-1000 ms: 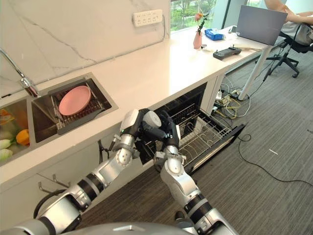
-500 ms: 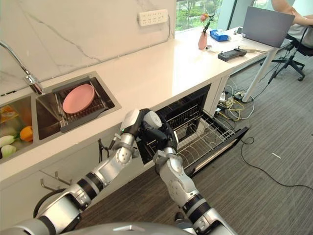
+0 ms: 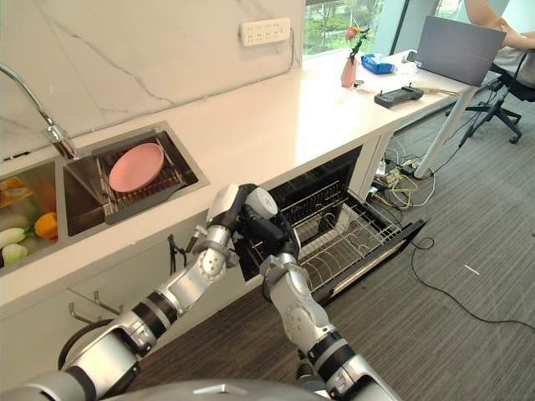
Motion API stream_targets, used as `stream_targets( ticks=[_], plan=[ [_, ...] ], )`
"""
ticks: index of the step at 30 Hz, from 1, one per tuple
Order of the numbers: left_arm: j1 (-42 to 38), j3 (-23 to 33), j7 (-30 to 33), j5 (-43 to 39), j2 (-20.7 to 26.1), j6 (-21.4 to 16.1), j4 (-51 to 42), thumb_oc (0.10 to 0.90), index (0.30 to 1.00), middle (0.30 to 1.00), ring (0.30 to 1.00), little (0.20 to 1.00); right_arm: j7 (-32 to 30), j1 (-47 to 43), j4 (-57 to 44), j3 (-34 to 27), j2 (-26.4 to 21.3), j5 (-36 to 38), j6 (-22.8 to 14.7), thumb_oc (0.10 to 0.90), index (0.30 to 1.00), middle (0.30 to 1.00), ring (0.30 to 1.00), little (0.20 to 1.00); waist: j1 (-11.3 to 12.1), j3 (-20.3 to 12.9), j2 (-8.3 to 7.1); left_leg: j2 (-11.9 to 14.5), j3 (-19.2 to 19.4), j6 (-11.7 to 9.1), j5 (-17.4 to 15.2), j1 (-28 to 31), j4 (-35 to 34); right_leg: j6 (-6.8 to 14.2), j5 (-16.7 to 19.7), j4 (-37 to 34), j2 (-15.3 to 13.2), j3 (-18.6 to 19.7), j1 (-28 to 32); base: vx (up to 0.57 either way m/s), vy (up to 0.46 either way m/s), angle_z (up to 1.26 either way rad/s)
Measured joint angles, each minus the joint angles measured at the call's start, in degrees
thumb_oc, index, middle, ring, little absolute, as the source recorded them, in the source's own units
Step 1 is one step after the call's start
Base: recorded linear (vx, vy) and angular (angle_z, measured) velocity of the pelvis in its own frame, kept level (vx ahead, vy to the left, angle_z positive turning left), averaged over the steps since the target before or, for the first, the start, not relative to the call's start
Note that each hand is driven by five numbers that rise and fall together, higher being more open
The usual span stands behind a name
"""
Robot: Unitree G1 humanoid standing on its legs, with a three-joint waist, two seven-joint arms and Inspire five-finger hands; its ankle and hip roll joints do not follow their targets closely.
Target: Place the dishes in the dishwasher.
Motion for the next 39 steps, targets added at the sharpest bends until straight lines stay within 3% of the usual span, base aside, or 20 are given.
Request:
stream_targets(
  ticks=[18,19,20,31,35,39],
  plan=[
    [-2.2,-0.93,-1.94,-0.24,0.14,0.07,0.18,0.4,0.3,0.3,0.3,0.3,2.16,-0.47,2.25,0.38,-0.91,1.68,-3.55,0.4,0.3,0.3,0.3,0.3,0.88,-0.16,0.23,0.0,-1.03,-0.01,0.34,-0.12,-0.01,-0.09,-0.06,-0.01,-0.09,-0.96,0.35,0.0,0.002,0.02],
    [-3.1,-1.03,-2.53,-0.27,0.14,0.07,0.7,0.558,0.538,0.538,0.538,0.538,2.12,-0.82,2.25,0.1,-0.95,2.15,-3.67,0.4,0.3,0.3,0.3,0.3,0.86,-0.19,0.29,-0.01,-1.07,-0.01,0.41,-0.12,-0.01,-0.09,-0.06,-0.01,-0.1,-0.99,0.37,0.0,0.0,0.0],
    [-3.6,-1.11,-2.71,-0.29,0.07,0.07,0.94,0.8,0.9,0.9,0.9,0.9,2.11,-1.02,2.25,-0.09,-0.95,2.16,-3.71,0.4,0.3,0.3,0.3,0.3,0.87,-0.24,0.36,0.0,-1.08,-0.01,0.42,-0.12,-0.01,-0.09,-0.05,-0.02,-0.1,-1.02,0.38,0.0,0.0,0.0],
    [-9.17,-2.14,-7.71,-4.33,1.03,-2.31,-1.75,0.8,0.9,0.9,0.9,0.9,-0.86,-1.65,-2.16,-6.14,-1.82,3.31,-5.16,0.4,0.3,0.3,0.3,0.3,0.86,-0.96,1.71,0.13,-2.38,-0.12,0.66,0.36,-0.29,-0.23,-0.35,-0.05,-0.08,-2.31,1.57,0.0,-0.005,0.06],
    [-7.57,-2.49,-14.19,-4.56,6.32,-4.07,-15.26,0.8,0.9,0.9,0.9,0.9,-5.71,-1.78,-7.48,-12.44,-3.49,-0.45,-5.74,0.4,0.3,0.3,0.3,0.3,1.13,-1.05,2.9,0.12,-3.16,-0.15,0.7,0.46,-0.34,-0.15,-0.57,-0.06,-0.13,-3.11,2.08,0.0,-0.018,0.1],
    [-7.59,-1.1,-15.28,-3.88,4.7,-6.28,-16.2,0.8,0.9,0.9,0.9,0.9,-9.77,-3.4,-9.53,-19.53,-3.23,-5.42,-7.08,0.4,0.3,0.3,0.3,0.3,2.27,-1.39,3.35,0.11,-4.02,-0.18,0.77,0.34,-0.34,-0.13,-0.75,-0.07,-0.15,-3.89,2.34,0.0,-0.015,0.11]
  ],
)
